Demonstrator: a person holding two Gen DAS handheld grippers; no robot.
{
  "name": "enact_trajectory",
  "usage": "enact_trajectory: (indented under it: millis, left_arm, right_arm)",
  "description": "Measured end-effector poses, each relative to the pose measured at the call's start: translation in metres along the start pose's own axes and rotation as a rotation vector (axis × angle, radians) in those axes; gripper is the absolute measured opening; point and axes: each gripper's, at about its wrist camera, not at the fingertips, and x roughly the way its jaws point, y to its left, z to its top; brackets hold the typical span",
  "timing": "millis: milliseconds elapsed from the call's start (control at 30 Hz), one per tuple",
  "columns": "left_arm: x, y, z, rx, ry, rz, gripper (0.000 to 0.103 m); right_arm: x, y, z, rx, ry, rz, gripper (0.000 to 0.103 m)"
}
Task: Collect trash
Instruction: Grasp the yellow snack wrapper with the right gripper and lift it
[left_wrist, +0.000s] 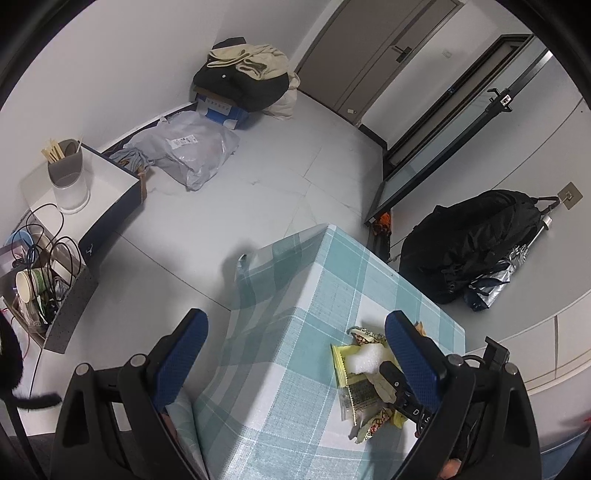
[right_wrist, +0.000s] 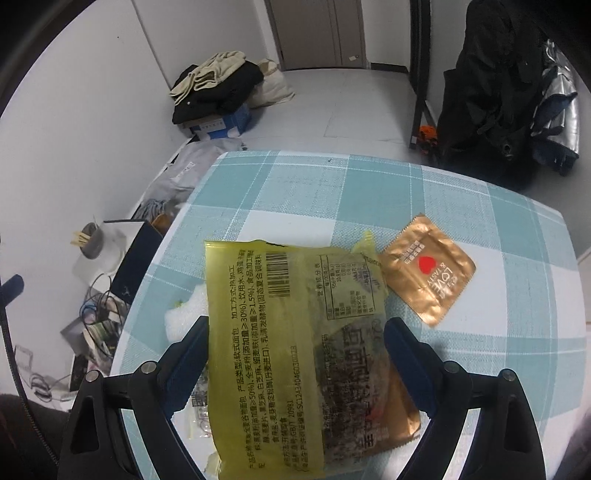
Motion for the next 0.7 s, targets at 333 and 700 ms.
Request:
enact_trajectory:
  millis: [333,700]
  left_arm:
    - [0.005,-0.005,0.000,0.023,0.010,0.017,0.095]
    - [0.024,-0.027,-0.009,0.146,0.037,0.031,0.095]
  right_arm:
    - [-0.014,-0.016,-0.008,0.040,-0.004,0.060,0.070]
    - [-0.043,-0.025,-0.022,0.030,-0.061,0.144,0.057]
